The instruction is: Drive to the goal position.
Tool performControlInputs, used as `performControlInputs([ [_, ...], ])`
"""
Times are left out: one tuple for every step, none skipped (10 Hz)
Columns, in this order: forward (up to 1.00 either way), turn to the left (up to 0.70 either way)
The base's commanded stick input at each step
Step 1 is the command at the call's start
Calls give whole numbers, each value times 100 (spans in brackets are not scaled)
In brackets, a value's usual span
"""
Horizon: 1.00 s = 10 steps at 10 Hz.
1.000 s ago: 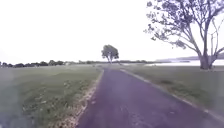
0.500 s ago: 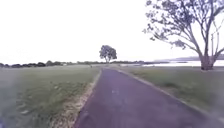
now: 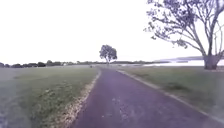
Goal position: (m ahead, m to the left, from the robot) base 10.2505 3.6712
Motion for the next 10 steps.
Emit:
performControlInputs([
  [70,11],
  [70,7],
  [70,4],
  [70,1],
  [70,0],
  [70,0],
  [70,0],
  [70,0],
  [70,0],
  [70,0],
])
